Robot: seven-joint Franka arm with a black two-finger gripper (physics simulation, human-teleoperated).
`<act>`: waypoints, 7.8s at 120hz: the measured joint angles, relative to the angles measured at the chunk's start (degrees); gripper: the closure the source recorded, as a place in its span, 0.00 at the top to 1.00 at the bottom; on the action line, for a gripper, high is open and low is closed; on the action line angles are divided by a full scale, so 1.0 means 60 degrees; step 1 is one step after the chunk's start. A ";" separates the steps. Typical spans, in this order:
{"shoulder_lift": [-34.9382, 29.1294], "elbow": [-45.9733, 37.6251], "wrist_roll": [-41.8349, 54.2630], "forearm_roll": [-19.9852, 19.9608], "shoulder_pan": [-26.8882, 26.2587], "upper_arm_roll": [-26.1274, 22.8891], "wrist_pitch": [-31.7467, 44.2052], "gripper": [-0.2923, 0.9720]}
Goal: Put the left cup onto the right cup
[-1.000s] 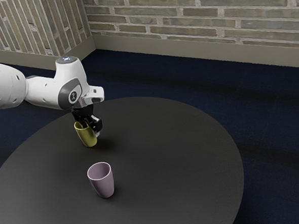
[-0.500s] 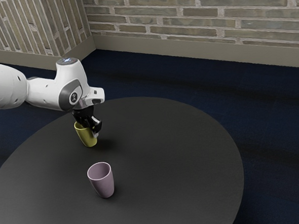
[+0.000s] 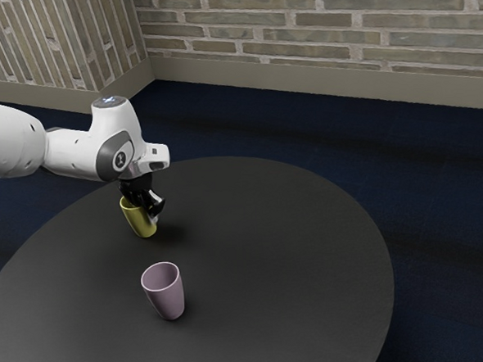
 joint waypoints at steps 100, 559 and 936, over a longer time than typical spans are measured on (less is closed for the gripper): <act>-0.0124 -0.0028 0.0138 0.0010 -0.0018 0.0001 0.0077 0.17; -0.5100 -0.2454 -0.8038 0.1139 -0.0178 -0.4590 -0.3809 0.16; -0.6322 -0.3603 -0.8835 0.0077 0.0152 -0.4263 -0.4073 0.16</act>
